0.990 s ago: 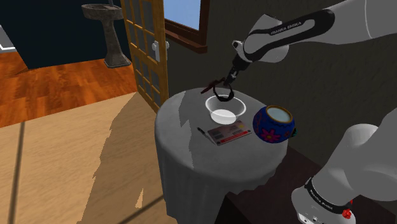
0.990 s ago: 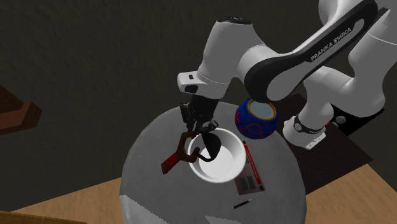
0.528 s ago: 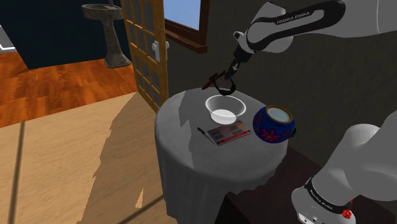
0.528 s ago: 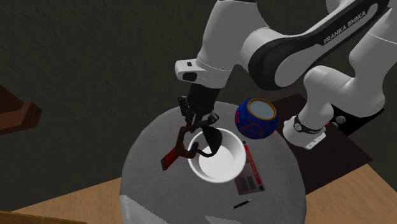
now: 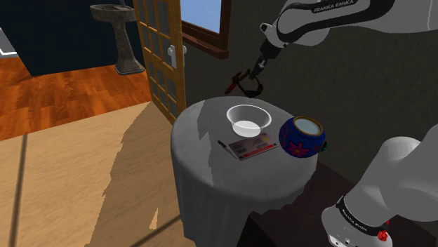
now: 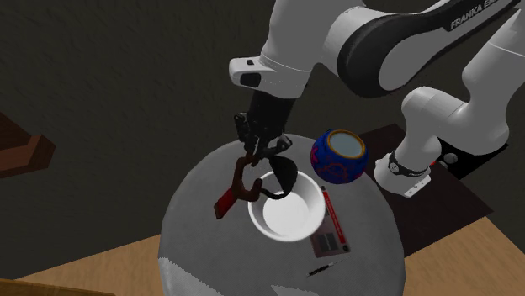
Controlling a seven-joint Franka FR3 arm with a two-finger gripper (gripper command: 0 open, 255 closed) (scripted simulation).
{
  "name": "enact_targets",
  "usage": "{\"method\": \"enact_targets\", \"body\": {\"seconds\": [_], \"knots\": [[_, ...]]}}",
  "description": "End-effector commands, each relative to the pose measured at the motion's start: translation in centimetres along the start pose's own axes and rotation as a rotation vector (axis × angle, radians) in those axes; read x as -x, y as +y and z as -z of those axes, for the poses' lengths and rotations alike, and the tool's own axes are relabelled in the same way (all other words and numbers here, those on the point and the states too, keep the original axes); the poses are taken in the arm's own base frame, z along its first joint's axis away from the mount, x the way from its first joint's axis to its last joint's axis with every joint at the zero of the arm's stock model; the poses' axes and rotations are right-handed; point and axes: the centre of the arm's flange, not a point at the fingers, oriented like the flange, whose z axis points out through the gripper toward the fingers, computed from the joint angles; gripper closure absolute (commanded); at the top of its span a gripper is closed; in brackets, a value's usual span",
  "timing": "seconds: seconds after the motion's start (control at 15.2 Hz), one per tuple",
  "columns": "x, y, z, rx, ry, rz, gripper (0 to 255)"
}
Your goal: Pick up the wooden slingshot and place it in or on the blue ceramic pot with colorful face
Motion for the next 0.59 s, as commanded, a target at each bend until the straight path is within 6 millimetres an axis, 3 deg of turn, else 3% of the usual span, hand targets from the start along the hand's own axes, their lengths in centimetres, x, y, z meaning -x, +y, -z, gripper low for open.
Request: {"method": "enact_targets", "body": {"seconds": [0.0,0.53], "knots": [[-0.3,0.2,1.0,0.0,0.0,0.0,255],[-1.8,0.6,4.9,0.0,0.0,0.0,255]]}}
